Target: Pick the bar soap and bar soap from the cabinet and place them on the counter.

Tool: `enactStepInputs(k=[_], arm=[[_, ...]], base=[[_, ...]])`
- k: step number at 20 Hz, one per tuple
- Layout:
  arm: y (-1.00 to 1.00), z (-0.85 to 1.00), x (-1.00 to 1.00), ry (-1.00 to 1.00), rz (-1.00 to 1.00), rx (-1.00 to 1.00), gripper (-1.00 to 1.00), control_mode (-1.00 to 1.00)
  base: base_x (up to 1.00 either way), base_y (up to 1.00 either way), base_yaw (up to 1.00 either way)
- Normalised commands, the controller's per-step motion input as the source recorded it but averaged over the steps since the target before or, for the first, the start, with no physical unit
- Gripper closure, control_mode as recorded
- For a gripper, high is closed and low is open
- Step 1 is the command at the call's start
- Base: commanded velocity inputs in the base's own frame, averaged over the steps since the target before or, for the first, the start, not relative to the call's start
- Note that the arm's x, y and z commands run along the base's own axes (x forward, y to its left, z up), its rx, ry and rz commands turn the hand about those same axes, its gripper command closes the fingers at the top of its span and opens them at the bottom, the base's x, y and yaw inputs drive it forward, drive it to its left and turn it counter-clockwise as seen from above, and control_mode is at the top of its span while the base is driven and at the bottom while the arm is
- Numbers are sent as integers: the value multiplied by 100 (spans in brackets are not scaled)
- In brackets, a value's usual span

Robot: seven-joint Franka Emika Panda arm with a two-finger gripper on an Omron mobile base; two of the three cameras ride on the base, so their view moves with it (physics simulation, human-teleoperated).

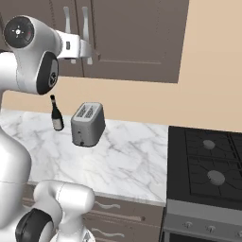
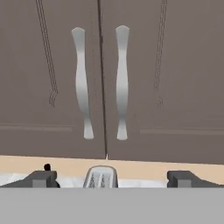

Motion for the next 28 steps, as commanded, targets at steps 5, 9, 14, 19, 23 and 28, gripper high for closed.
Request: enactStepInputs(k=[5,9,14,19,23,28], arm=[[6,0,25,-2,2,0,-100,-100],[0,0,35,0,0,0,-100,-100],[0,0,36,0,0,0,-100,-100],[0,0,33,0,0,0,-100,-100],[-1,0,33,0,0,0,-100,-100],[-5,0,30,0,0,0,-100,-100]], base=[[0,0,0],[0,0,0],[0,0,0],[0,0,0],[0,0,0],[0,0,0]])
